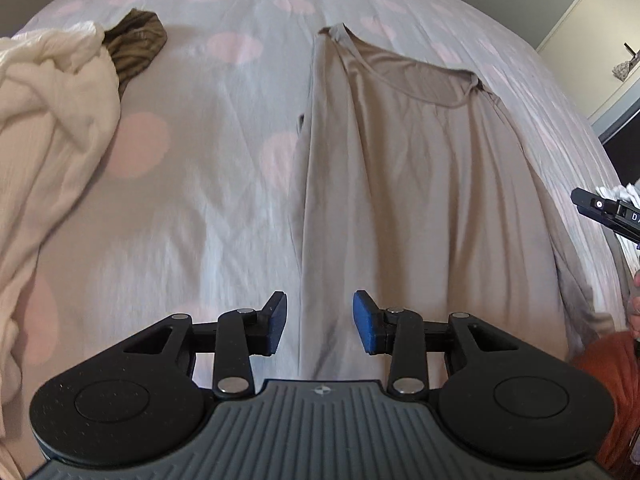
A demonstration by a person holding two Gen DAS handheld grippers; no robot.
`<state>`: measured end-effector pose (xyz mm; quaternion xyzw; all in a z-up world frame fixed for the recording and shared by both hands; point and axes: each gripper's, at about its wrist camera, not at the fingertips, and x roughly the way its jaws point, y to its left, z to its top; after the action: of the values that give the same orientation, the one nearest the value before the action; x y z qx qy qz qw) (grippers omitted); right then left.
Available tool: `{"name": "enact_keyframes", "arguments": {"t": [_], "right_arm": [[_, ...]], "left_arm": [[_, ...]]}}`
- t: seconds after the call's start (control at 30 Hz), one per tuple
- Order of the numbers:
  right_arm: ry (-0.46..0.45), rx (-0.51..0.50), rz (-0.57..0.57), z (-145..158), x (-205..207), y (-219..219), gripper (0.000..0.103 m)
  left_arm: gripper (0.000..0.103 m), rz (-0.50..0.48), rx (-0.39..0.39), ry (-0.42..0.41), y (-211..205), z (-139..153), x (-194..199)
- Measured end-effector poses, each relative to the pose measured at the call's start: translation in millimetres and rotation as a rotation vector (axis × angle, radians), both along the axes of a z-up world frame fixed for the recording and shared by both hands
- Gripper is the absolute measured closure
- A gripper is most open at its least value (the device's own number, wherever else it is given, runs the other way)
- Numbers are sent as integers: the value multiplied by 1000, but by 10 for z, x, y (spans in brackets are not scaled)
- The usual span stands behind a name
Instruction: Fold clothes
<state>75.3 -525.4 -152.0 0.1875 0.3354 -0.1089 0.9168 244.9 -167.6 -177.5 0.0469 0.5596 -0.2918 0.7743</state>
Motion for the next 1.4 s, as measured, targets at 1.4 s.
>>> {"name": "enact_keyframes", "arguments": {"t": [1.4], "right_arm": [[-141, -85, 87, 203, -397, 289, 40]], "left_arm": [[103, 109, 8, 19, 664, 379, -265]]}}
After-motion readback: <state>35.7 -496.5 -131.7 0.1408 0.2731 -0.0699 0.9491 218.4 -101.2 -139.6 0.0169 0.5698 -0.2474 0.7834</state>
